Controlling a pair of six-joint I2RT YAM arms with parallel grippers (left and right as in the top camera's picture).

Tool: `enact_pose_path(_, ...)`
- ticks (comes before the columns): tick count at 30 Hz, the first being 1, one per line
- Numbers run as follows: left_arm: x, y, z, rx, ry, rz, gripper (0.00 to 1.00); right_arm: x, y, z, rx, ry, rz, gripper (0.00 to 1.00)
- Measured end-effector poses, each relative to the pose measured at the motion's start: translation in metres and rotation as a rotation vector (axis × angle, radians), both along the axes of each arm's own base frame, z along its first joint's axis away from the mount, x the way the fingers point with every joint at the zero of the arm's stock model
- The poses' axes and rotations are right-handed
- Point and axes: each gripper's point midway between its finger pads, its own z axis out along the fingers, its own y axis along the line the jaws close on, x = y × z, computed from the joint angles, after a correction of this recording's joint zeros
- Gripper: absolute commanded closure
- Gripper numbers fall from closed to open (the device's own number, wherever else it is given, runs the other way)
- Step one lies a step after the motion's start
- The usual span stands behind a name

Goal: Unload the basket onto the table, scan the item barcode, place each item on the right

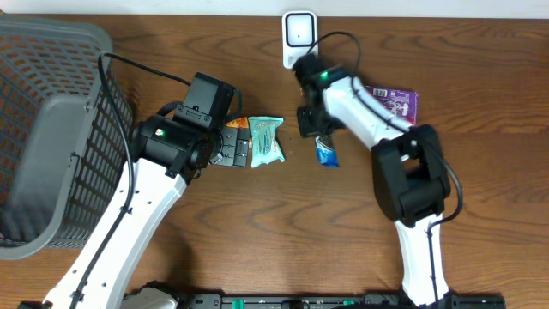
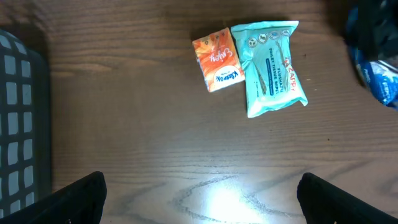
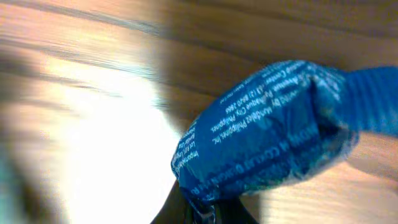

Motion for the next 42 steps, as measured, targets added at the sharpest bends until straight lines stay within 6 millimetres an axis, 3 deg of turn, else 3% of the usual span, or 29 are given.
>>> enact_pose_path(5,0.0,0.0,0.0,0.0,0.0,0.0,0.02,0.007,0.028,0.034,0.503,0.119,0.019,0.99)
enact_pose_path(11,0.0,0.0,0.0,0.0,0.0,0.0,0.02,0.021,0.03,0.085,0.977,0.083,0.107,0.99)
enact_pose_path(13,0.0,0.0,0.0,0.0,0.0,0.0,0.02,0.023,0.029,0.087,1.049,0.058,0.126,0.99)
enact_pose_path(15,0.0,0.0,0.0,0.0,0.0,0.0,0.02,0.02,0.03,0.074,1.098,0.057,0.125,0.87)
enact_pose_path(16,0.0,0.0,0.0,0.0,0.0,0.0,0.02,0.018,0.029,0.064,1.087,0.074,0.101,0.81)
enact_pose_path(19,0.0,0.0,0.0,0.0,0.0,0.0,0.02,0.003,0.014,0.013,0.909,0.199,-0.05,0.77)
enact_pose_path(21,0.0,0.0,0.0,0.0,0.0,0.0,0.02,-0.005,0.001,-0.002,0.785,0.245,-0.115,0.59)
enact_pose_path(24,0.0,0.0,0.0,0.0,0.0,0.0,0.02,-0.002,-0.017,0.007,0.631,0.221,-0.143,0.46)
enact_pose_path(27,0.0,0.0,0.0,0.0,0.0,0.0,0.02,0.002,-0.041,0.027,0.46,0.161,-0.161,0.41)
enact_pose_path(30,0.0,0.0,0.0,0.0,0.0,0.0,0.02,0.011,-0.055,0.056,0.362,0.054,-0.152,0.44)
enact_pose_path(33,0.0,0.0,0.0,0.0,0.0,0.0,0.02,0.017,-0.05,0.077,0.333,-0.024,-0.121,0.61)
enact_pose_path(35,0.0,0.0,0.0,0.0,0.0,0.0,0.02,0.019,-0.043,0.081,0.328,-0.046,-0.106,0.63)
enact_pose_path(38,0.0,0.0,0.0,0.0,0.0,0.0,0.02,0.019,-0.027,0.079,0.306,-0.07,-0.066,0.36)
enact_pose_path(42,0.0,0.0,0.0,0.0,0.0,0.0,0.02,0.018,-0.018,0.07,0.201,-0.098,-0.061,0.34)
